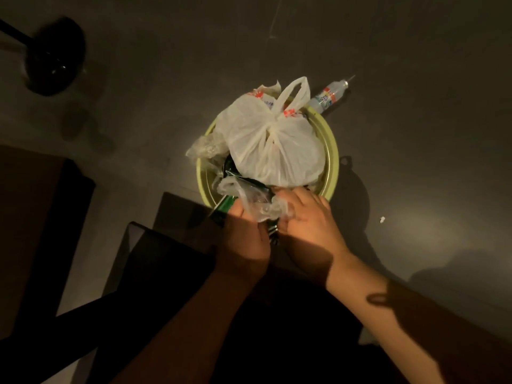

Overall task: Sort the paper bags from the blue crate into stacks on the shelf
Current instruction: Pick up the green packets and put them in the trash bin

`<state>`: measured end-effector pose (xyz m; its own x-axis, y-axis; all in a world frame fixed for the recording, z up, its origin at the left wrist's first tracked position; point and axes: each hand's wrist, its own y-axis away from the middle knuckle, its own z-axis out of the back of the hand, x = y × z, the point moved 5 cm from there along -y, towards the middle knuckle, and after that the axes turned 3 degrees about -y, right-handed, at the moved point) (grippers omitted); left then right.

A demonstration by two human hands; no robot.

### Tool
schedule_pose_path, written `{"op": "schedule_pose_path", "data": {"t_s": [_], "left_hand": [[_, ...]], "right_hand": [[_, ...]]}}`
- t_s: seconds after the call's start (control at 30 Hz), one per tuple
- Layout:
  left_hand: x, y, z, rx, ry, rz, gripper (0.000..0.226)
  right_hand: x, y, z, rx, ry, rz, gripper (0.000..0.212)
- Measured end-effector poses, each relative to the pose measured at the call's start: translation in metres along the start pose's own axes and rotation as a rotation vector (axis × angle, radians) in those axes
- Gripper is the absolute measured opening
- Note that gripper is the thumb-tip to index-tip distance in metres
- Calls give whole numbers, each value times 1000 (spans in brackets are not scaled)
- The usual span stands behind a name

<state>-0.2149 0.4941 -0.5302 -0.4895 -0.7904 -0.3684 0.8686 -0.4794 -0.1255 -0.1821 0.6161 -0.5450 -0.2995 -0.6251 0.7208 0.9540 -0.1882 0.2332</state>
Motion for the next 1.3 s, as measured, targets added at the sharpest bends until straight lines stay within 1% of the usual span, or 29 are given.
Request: {"op": "schedule_pose_path", "data": {"t_s": [0.03,0.1,0.13,0.17,0.23,0.3,0.33,0.4,0.43,0.47,0.5,0.6,0.63,0.7,0.73,0.77,0.8,0.83,0.87,0.9,0.93,1.0,1.03,1.07,1.1,1.13,1.2,1.23,1.3], "left_hand": [[4,-7,-2,60,16,24,31],[9,-22,0,175,17,97,23],[8,-28,3,239,0,128,17],[6,-31,5,317,-20,155,14],[1,-32,11,436,-55,192,24],[6,-35,12,534,-70,300,30],[8,-37,12,566,-60,353,29],[5,-40,14,569,-12,409,27],[-3,-39,18,540,33,410,25],[-9,-37,22,454,88,400,23],[-11,-33,25,354,129,409,19],[-15,-11,33,282,78,515,20],[-17,-3,38,237,105,562,20],[-23,9,46,48,295,649,16],[-27,14,54,-71,355,651,17],[-30,17,64,-185,322,611,24],[-35,18,70,-257,283,519,31],[-39,17,72,-254,215,390,34],[-41,16,66,-201,143,256,34],[-39,16,56,-104,71,178,35],[-35,17,45,34,36,171,38],[-21,25,22,310,23,274,48],[-17,30,13,403,21,306,53],[-16,32,9,452,20,315,58],[-17,32,7,463,22,305,62],[-16,31,5,439,31,297,64],[-13,25,5,427,-1,289,65],[-11,23,4,418,-26,279,63],[-8,17,0,375,-53,228,55]], "right_hand": [[1,7,4,-77,-6,35,47],[8,24,12,-225,26,147,39],[10,30,11,-247,21,214,36],[13,32,11,-216,13,269,36],[15,24,3,-17,59,274,49],[13,13,-7,264,203,159,61],[12,9,-10,347,246,113,65],[13,5,-10,399,279,74,69],[13,5,-8,394,262,58,69],[15,6,-4,378,230,29,66],[16,7,2,344,207,1,59],[18,10,27,155,204,-66,29],[19,11,32,132,197,-78,26],[21,12,38,158,141,-112,28],[23,13,39,167,121,-131,29],[25,14,38,172,118,-136,28],[28,15,37,172,139,-124,28],[29,17,34,186,173,-111,27],[29,18,32,195,213,-98,26],[28,17,30,199,231,-99,26],[25,16,28,199,224,-109,27],[18,12,23,191,131,-173,31],[15,12,20,189,70,-208,33],[14,15,20,173,6,-225,37],[13,22,21,132,-63,-210,41],[15,32,25,64,-106,-147,42],[19,58,31,-29,-73,18,38],[18,68,30,-30,-22,63,38],[12,78,20,45,93,69,45]]}}
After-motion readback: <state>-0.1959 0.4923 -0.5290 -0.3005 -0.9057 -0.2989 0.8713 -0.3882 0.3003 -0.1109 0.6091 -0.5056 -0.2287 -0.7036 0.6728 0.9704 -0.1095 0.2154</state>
